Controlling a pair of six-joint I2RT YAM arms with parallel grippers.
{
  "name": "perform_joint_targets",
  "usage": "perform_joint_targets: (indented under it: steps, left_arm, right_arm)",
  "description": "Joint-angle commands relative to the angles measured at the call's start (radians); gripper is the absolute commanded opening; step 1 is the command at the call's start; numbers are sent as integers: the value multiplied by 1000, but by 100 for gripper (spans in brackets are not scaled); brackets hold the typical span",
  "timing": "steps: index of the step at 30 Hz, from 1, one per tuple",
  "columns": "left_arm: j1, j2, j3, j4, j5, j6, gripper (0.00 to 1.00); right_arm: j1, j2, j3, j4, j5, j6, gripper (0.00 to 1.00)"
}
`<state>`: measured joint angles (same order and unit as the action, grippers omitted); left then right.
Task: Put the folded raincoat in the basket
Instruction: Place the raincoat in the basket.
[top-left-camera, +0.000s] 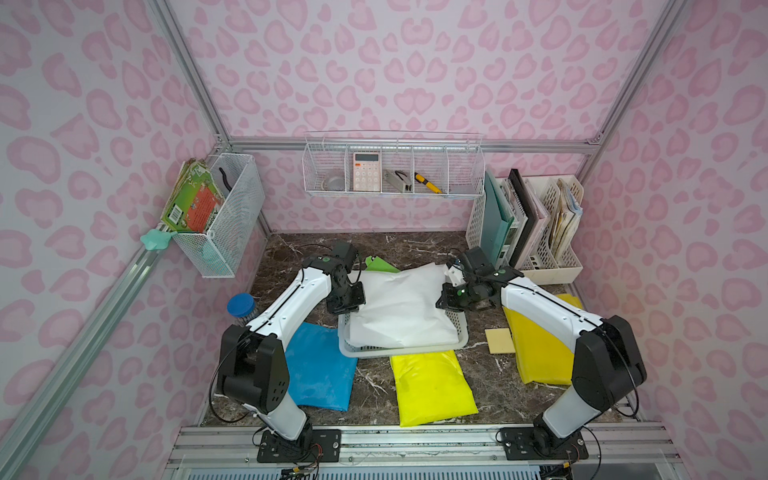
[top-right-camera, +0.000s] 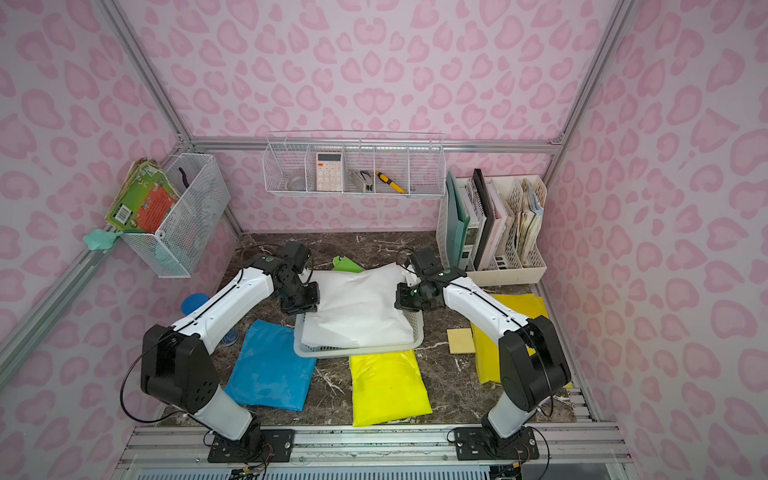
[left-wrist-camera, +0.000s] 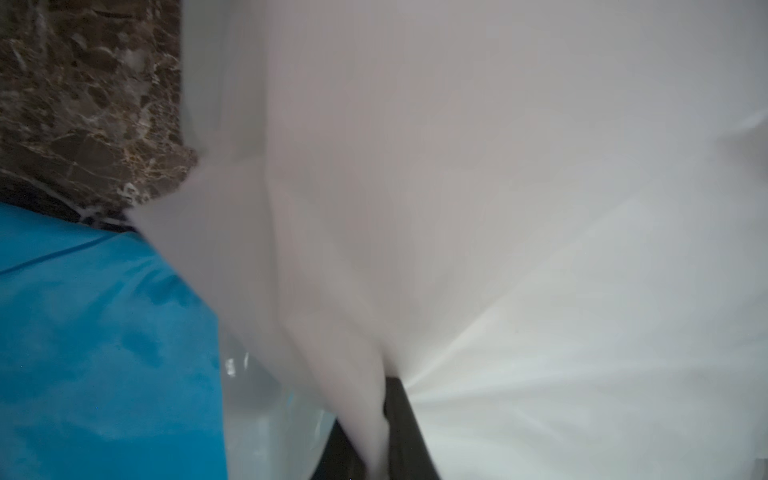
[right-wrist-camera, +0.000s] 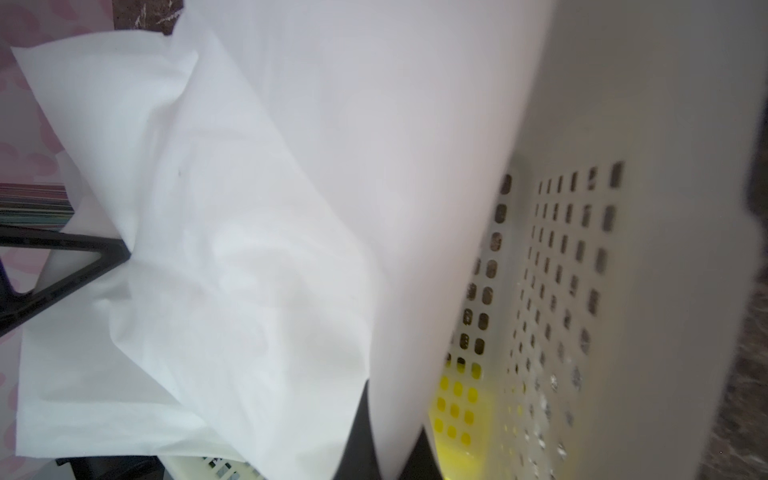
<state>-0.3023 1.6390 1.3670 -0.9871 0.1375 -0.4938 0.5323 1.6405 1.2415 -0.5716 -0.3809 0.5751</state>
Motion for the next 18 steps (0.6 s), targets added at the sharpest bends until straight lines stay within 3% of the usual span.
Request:
perform_joint_targets:
  steps: [1, 12, 13, 15, 18]
  left_arm:
    - [0, -2, -15, -28, 11, -6, 0]
    - [-8, -6, -49, -21, 22, -15, 0]
    - [-8, -10, -42, -28, 20, -15, 5]
    - [-8, -29, -8, -63, 2, -14, 29]
    - [-8, -70, 72, -133, -42, -4, 60]
  right_arm:
    - [-4, -16, -10, -19, 15, -11, 0]
    - [-29, -24, -70, 29, -15, -1, 0]
    - [-29, -24, -65, 27, -15, -1, 6]
    - [-29, -28, -40, 9, -7, -8, 24]
    - [-30, -48, 17, -34, 31, -30, 42]
